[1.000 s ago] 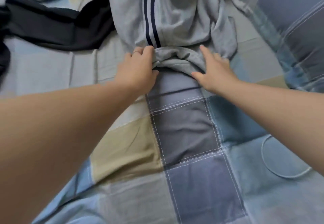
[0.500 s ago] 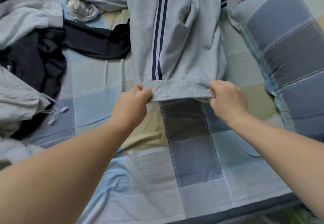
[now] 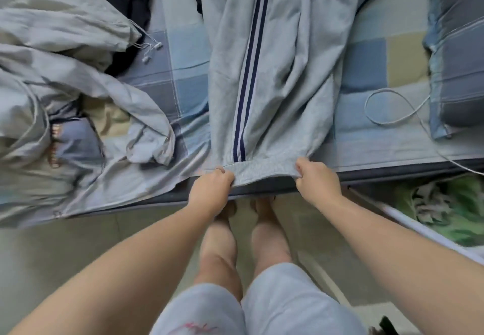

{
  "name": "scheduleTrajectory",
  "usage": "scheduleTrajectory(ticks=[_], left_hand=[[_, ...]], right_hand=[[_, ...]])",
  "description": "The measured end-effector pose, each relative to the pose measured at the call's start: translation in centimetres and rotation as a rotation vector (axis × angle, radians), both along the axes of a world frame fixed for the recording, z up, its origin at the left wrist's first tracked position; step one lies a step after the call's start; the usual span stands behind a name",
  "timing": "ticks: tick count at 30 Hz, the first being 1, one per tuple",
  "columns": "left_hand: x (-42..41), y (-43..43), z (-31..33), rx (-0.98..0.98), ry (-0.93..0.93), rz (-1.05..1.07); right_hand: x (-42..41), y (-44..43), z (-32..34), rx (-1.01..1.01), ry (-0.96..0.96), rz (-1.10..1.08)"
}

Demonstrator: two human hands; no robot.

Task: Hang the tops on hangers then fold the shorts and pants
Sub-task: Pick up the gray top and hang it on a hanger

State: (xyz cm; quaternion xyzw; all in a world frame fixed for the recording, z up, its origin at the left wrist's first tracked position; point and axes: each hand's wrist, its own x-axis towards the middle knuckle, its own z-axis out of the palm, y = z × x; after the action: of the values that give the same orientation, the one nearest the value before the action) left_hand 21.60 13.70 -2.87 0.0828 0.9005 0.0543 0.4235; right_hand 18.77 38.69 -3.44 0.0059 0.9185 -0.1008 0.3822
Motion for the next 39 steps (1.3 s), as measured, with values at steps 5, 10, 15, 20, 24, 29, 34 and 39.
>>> scheduleTrajectory(ticks=[5,10,15,20,24,29,34,39], left_hand=[[5.9,-1.2,0.7,-0.059,-0.21,0.015],[3.1,-1.6,-0.2,-0.042,-0.404,0.022],[-7.9,-1.4,-1.9,0.045,-0.263,0.079],[-21.1,-0.3,-4.0,0.086,0.047,0.153],[-31.2,1.3,-7.4,0.121,0.245,0.111],[-42.0,3.4,-12.4,0.16,0.375,0.2],[-47.4,5.3,-16.9,0.002,0.302,0.206],[-48.3,7.2,-18.5,-0.062,0.304,0.292]], right_hand=[[5.7,-2.3,0.8,0.006,-0.23,0.043],[3.1,-2.0,0.5,-0.167,-0.472,-0.05],[-6.7,-1.4,-0.5,-0.25,-0.287,-0.201],[-19.3,-0.6,-2.5,-0.235,0.023,-0.246],[-28.5,-0.7,-5.3,-0.193,0.171,-0.165],[-39.5,-0.9,-9.1,-0.027,0.391,-0.04],[-48.4,-0.8,-12.4,0.035,0.429,-0.016],[-51.3,0.4,-15.6,0.019,0.29,-0.016]])
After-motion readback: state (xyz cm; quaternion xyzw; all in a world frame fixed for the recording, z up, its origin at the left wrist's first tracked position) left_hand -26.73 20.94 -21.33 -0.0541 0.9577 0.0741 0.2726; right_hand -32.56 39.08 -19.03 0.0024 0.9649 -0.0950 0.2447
